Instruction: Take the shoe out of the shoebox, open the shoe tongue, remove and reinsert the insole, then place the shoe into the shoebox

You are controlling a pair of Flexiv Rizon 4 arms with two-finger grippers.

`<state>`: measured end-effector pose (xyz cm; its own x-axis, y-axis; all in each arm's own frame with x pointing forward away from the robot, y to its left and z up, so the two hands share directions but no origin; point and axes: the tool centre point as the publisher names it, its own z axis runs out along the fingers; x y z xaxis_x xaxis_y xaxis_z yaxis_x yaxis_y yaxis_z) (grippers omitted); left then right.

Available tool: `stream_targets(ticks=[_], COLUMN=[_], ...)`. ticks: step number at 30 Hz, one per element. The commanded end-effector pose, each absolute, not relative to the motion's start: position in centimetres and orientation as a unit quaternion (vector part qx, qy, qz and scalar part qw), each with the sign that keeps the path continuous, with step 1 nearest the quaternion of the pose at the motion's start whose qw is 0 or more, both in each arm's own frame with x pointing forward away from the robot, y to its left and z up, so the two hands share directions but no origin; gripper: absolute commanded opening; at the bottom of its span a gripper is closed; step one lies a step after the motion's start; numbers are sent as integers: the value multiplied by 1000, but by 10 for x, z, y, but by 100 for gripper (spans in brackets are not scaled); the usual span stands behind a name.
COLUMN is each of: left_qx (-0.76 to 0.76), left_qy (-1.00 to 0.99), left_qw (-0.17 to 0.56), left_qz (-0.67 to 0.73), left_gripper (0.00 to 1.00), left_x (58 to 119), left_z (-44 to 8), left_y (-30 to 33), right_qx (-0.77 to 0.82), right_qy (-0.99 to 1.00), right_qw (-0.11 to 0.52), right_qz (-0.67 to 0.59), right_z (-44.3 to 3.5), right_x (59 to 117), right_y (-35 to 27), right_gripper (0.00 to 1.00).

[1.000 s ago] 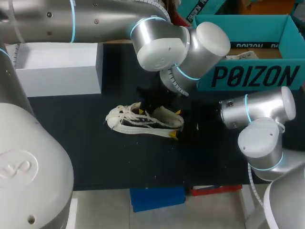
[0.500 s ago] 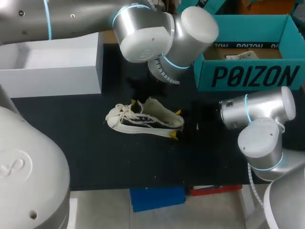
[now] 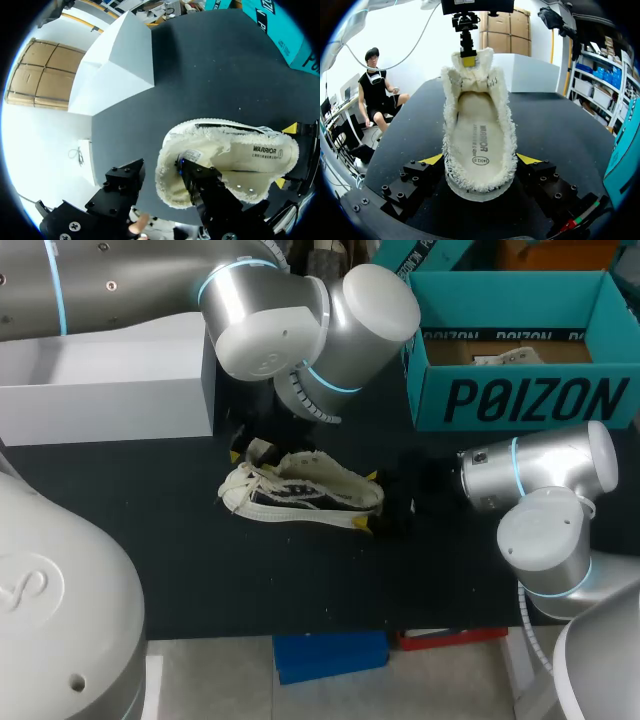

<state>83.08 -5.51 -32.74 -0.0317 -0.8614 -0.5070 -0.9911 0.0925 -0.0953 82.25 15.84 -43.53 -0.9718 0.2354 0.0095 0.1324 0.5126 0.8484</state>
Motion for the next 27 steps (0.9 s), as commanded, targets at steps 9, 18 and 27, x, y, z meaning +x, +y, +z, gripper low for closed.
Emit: stream_targets(ticks=[9,18,27], left_qx=[-677,-683,-677], left_qy=[688,678,681], left_qw=[214,211,222], left_qz=[150,171,167], left_gripper=[100,100,100], left_x=[827,824,828], left_z=[-332,-350,-349], left_y=[-13,4,6], right_qx=[108,108,108], right_qy=[869,869,869], right_qw=[54,54,54], right_qz=[481,481,481], right_z=[-437,-437,-437], right_x=[822,822,822], right_y=[158,158,158], right_gripper=[0,0,0])
